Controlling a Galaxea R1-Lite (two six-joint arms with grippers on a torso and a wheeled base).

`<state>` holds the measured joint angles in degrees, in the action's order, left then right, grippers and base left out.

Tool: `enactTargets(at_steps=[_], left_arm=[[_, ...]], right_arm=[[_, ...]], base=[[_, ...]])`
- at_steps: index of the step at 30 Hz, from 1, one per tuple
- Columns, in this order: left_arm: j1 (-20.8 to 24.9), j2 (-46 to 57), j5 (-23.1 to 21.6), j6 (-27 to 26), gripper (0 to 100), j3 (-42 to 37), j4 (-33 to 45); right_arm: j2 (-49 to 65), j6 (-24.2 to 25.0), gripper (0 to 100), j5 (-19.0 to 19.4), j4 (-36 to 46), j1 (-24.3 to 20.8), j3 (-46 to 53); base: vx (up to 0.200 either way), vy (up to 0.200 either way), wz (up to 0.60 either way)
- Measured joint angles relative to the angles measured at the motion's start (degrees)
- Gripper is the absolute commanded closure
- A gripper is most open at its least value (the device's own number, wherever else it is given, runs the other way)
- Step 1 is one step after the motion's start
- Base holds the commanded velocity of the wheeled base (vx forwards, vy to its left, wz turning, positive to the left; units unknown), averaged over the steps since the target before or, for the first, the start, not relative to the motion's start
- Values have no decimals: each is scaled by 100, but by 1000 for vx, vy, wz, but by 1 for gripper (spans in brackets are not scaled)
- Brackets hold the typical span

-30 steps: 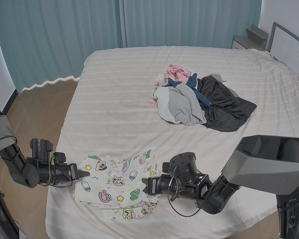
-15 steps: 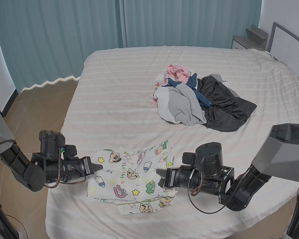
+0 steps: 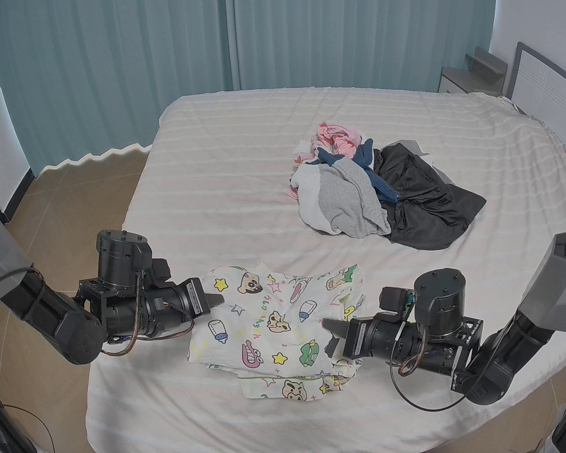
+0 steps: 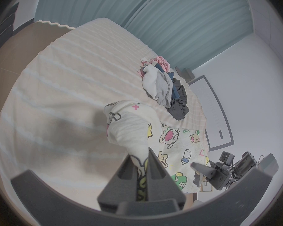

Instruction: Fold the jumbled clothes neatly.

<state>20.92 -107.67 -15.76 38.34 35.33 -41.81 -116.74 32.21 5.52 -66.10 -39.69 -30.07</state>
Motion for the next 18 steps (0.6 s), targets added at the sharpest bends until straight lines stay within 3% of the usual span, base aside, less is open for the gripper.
enactTargets(at_steps=[18], left_arm=[[179,6,33,13,100,91,7]], right_arm=[[260,-2,100,61,-79,318,293]], base=[[0,-200,0]])
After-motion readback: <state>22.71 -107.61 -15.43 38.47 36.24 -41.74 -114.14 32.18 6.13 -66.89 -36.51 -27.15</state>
